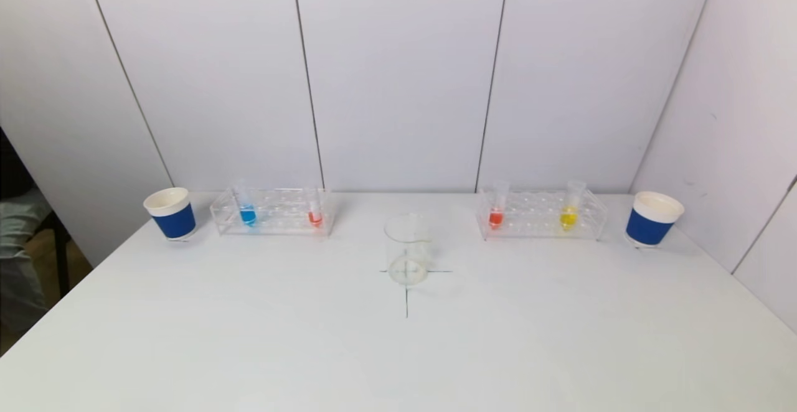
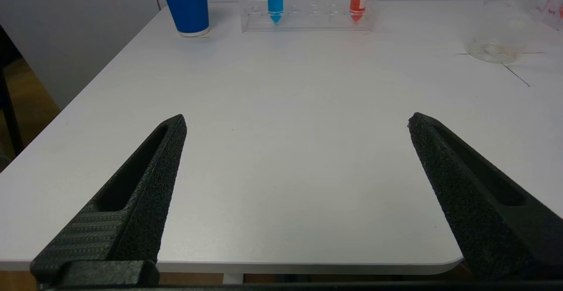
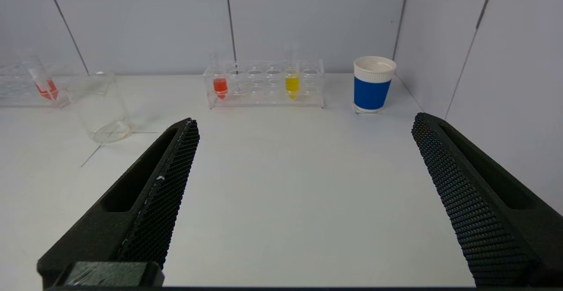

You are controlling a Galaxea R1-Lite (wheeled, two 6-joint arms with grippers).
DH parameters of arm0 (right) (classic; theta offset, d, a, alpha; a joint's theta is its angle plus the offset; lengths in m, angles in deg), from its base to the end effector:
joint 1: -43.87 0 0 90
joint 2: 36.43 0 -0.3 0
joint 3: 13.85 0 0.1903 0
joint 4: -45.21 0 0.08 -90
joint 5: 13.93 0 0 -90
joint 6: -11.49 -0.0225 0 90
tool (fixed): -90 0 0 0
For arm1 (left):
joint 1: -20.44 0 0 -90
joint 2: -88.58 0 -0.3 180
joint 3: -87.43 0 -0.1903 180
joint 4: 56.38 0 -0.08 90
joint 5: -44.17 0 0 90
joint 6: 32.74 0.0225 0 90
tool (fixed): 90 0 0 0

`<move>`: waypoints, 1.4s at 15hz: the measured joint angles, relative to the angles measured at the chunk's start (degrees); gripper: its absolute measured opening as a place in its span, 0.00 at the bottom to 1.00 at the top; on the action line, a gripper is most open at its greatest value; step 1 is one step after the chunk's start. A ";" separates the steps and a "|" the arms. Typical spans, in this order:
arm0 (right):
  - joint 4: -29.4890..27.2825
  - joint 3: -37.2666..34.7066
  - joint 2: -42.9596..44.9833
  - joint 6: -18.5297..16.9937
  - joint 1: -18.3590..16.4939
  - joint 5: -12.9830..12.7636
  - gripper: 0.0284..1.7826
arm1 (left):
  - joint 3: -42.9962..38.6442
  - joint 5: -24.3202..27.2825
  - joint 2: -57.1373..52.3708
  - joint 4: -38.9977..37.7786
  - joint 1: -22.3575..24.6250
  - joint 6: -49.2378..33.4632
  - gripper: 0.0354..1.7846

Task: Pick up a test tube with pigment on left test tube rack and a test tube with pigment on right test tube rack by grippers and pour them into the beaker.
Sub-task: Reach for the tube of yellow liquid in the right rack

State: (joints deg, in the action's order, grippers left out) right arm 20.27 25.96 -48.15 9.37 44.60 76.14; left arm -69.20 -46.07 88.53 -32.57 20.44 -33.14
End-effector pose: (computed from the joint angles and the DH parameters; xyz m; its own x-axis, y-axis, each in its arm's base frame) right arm -0.0235 -0.0003 0.1562 0.9984 0.0139 0.0550 -0.0160 0.9992 0.0369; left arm -0.0229 0.0001 0.0747 1.0000 0.0042 -0.0068 -0.0042 1.0000 -0.0070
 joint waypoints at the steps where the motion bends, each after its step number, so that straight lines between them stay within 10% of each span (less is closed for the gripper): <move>1: 2.41 0.59 -3.33 -0.05 0.20 0.39 0.99 | 0.00 0.00 0.00 0.00 0.00 -0.01 0.99; 21: 81.69 -9.28 -80.76 -1.51 1.52 0.45 0.99 | 0.00 0.02 0.00 -0.02 0.00 -0.01 0.99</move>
State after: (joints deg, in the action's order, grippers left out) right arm 101.96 16.68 -128.91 7.86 46.13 76.59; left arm -69.20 -46.05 88.53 -32.60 20.44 -33.15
